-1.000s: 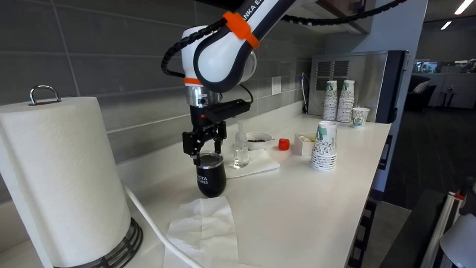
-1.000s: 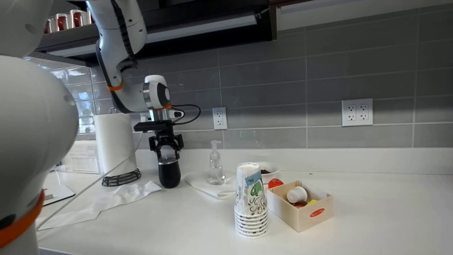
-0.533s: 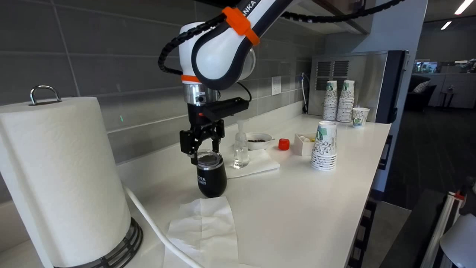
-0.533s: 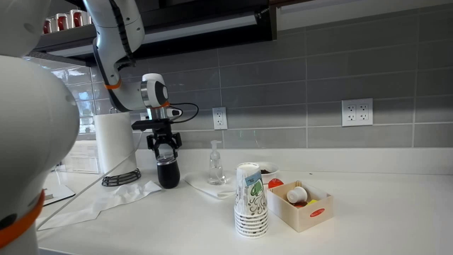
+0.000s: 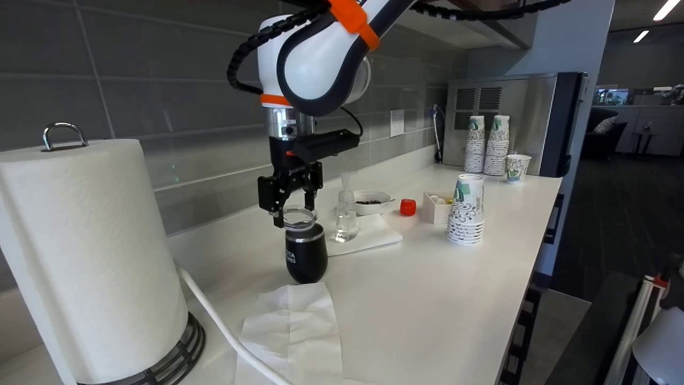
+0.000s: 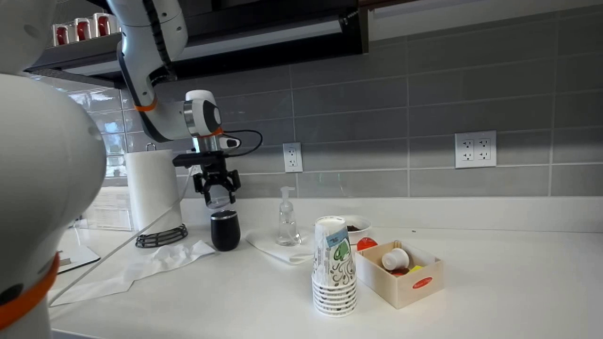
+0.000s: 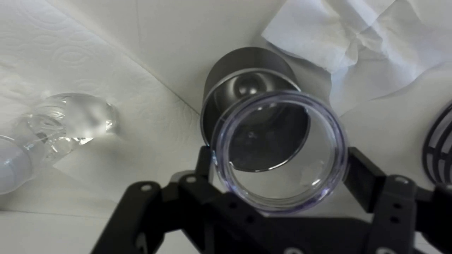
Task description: Remove the lid from the black thermos on the left.
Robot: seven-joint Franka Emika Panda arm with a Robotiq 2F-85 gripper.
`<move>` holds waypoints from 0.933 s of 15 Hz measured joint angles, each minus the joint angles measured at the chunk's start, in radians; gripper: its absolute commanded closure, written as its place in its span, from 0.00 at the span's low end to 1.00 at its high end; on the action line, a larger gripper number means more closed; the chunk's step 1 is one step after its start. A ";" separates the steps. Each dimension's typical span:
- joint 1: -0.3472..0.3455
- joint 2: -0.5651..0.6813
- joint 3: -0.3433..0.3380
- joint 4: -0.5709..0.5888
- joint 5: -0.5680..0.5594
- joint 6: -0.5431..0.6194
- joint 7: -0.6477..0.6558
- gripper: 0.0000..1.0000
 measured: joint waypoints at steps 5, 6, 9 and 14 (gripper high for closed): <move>-0.008 -0.099 0.000 -0.101 0.001 -0.022 0.020 0.36; -0.013 -0.121 0.000 -0.129 0.001 -0.025 0.032 0.36; -0.036 -0.189 -0.001 -0.219 0.002 -0.025 0.086 0.36; -0.107 -0.257 -0.003 -0.338 0.015 0.018 0.124 0.36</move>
